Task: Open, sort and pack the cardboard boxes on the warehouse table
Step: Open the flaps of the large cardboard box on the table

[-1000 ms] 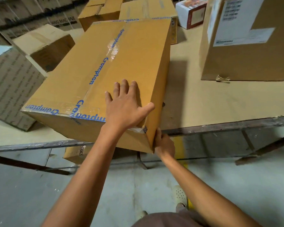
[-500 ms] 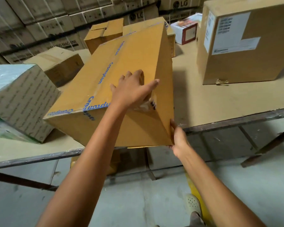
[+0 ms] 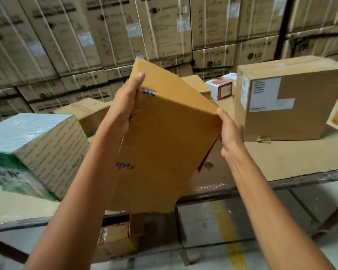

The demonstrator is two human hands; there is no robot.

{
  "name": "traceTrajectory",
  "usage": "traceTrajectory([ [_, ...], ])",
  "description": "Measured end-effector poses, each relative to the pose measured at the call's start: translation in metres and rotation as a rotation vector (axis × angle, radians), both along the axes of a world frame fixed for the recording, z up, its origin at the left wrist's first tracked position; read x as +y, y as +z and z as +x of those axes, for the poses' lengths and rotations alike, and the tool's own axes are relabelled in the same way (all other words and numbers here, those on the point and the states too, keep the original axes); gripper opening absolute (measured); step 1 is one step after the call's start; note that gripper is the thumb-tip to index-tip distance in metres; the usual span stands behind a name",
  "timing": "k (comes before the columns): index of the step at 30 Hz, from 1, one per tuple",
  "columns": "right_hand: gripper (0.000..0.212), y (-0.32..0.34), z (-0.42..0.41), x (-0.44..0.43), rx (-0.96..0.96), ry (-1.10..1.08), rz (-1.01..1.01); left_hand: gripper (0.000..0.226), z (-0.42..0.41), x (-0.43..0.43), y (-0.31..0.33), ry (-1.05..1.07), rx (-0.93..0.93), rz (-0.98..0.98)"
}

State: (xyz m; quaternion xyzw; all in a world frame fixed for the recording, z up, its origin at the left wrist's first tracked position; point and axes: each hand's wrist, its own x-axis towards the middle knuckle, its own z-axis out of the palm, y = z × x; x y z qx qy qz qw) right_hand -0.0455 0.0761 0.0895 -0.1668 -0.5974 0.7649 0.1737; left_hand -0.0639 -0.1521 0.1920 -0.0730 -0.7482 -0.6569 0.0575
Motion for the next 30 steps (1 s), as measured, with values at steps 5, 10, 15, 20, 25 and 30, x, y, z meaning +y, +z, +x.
traceTrajectory([
  [5, 0.039, 0.044, -0.011, -0.023, 0.105, -0.072, 0.270, 0.053, 0.015, -0.028, -0.011, 0.111, -0.020, 0.269],
  [10, 0.046, 0.075, -0.004, -0.050, 0.189, -0.156, 0.598, 0.058, 0.024, -0.049, -0.026, 0.174, 0.052, 0.473],
  [15, 0.045, 0.081, 0.000, -0.057, 0.266, -0.247, 0.779, 0.044, 0.023, -0.053, -0.041, 0.195, 0.107, 0.548],
  [20, 0.040, 0.070, 0.005, -0.059, 0.339, -0.335, 0.906, 0.045, 0.009, -0.052, -0.068, 0.185, 0.110, 0.631],
  [25, 0.040, 0.073, 0.005, -0.066, 0.503, -0.293, 1.026, 0.039, 0.003, -0.042, -0.113, 0.306, 0.028, 0.890],
  [30, 0.040, 0.069, -0.010, -0.065, 0.628, -0.072, 1.078, 0.036, 0.001, -0.048, -0.149, 0.463, -0.097, 1.090],
])
